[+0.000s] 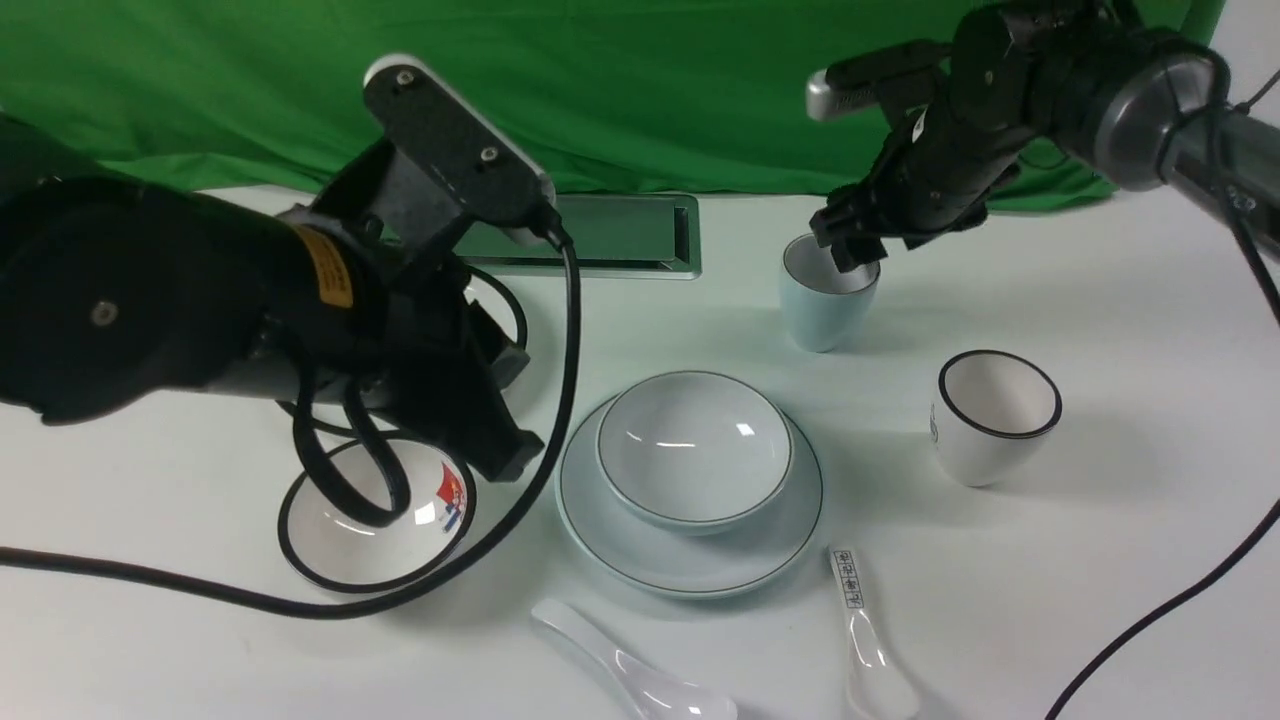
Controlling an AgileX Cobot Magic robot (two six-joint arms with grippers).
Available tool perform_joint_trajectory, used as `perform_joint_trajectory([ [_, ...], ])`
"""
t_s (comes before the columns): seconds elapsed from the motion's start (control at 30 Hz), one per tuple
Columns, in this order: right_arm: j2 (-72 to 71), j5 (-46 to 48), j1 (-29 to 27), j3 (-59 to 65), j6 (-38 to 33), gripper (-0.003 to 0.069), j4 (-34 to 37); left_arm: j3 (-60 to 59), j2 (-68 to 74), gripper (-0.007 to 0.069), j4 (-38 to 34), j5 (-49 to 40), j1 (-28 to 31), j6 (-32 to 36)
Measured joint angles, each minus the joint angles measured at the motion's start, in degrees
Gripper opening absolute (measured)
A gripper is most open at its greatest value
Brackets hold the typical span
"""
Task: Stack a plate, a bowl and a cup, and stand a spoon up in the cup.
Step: Use the right arm to grab a blue teacup, then use the right arm to put the blue teacup into the blue rice bowl in the middle
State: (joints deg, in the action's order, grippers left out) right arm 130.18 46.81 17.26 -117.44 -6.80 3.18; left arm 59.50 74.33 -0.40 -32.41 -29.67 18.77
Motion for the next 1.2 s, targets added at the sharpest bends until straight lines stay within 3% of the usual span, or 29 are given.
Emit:
perform_joint_trajectory([
  [0.13, 1.4, -0.8, 0.0, 0.0, 0.0, 0.0472, 0.9, 0.0, 0.0, -0.0029, 0.4, 0.3, 0.0, 0.0],
  [0.33, 1.4, -0.2, 0.0, 0.0, -1.3, 0.0093, 3.1, 0.0, 0.0, -0.0029, 0.4, 0.3, 0.0, 0.0],
  [0.6, -11.0, 8.9, 1.3, 0.1, -7.0, 0.0080, 4.9, 0.0, 0.0, -0.0029, 0.9, -0.6, 0.0, 0.0],
  [0.73, -15.6, 16.3, 3.8, -0.1, -10.4, 0.0081, 6.9, 0.0, 0.0, -0.0029, 0.9, -0.7, 0.0, 0.0],
  [0.83, -16.6, 21.8, 8.8, 0.6, -12.7, 0.0081, 8.3, 0.0, 0.0, -0.0029, 0.8, -1.3, 0.0, 0.0],
  [1.03, -14.7, 19.8, 15.2, 5.9, -14.4, 0.0081, 8.7, 0.0, 0.0, -0.0029, 0.8, -4.1, 0.0, 0.0],
  [1.2, -11.7, 17.0, 16.9, 8.9, -14.8, 0.0081, 8.7, 0.0, 0.0, -0.0029, 0.8, -4.7, 0.0, 0.0],
])
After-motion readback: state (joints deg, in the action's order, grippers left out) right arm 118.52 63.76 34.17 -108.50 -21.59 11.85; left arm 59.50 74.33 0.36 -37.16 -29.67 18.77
